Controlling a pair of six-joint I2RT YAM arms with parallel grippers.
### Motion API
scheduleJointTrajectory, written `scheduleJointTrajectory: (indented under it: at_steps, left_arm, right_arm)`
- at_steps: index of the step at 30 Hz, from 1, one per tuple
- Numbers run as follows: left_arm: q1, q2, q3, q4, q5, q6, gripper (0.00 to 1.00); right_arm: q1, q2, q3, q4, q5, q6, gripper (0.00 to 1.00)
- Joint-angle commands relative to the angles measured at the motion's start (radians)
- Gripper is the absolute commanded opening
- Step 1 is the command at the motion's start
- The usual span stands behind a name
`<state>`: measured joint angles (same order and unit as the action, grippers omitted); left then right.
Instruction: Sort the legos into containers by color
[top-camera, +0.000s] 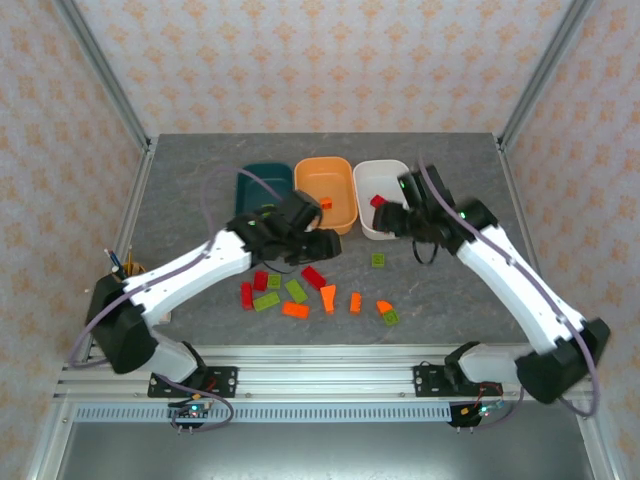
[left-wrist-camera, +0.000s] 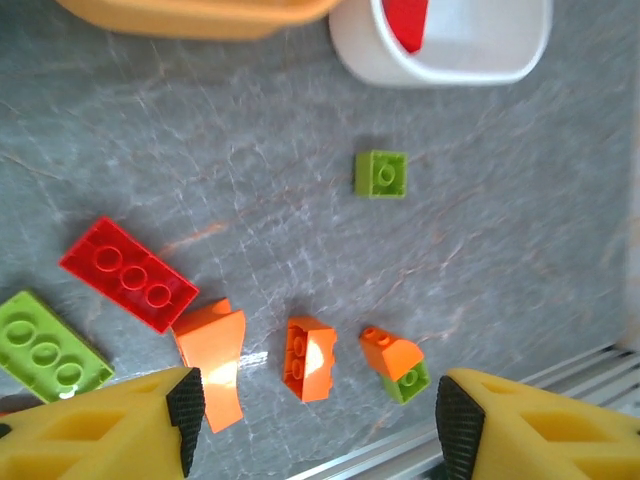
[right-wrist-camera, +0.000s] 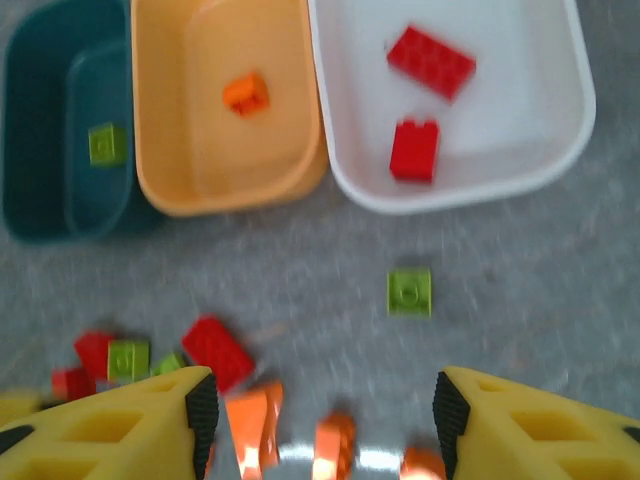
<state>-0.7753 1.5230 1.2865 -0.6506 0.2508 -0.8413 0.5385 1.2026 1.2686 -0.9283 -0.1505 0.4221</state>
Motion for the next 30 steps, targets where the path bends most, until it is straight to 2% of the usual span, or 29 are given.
scheduleJointTrajectory:
  at_steps: [1,7,15,19,24,26,30]
  left_arm:
    - [-0.064,0.146,0.125,-0.055,-0.111,-0.016,0.64]
    - [-0.141,0.474,0.436,-0.154,-0.19,-0.009,0.62]
    - [-0.161,0.813,0.831,-0.352,-0.295,0.01,0.66]
    - [-0.16,0.906,0.923,-0.389,-0.314,0.023,0.67]
    - [-0.16,0.964,0.954,-0.383,-0.315,0.021,0.65]
    - [-0.159,0.977,0.955,-0.374,-0.314,0.021,0.61]
    - [-0.154,0.99,0.956,-0.352,-0.311,0.025,0.44]
  right_arm:
    - [0.028,-0.122,-0.107,-0.152,0.012,0.109,0.61]
    - [0.037,-0.343,-0.185,-0.255,-0.006,0.172,0.63]
    - [0.038,-0.456,-0.184,-0.328,-0.001,0.197,0.64]
    - [0.037,-0.499,-0.203,-0.322,-0.013,0.21,0.64]
    - [0.037,-0.527,-0.211,-0.319,-0.011,0.23,0.64]
    - [0.037,-0.529,-0.213,-0.319,-0.007,0.234,0.64]
    - [0.037,-0.531,-0.212,-0.313,0.0,0.236,0.64]
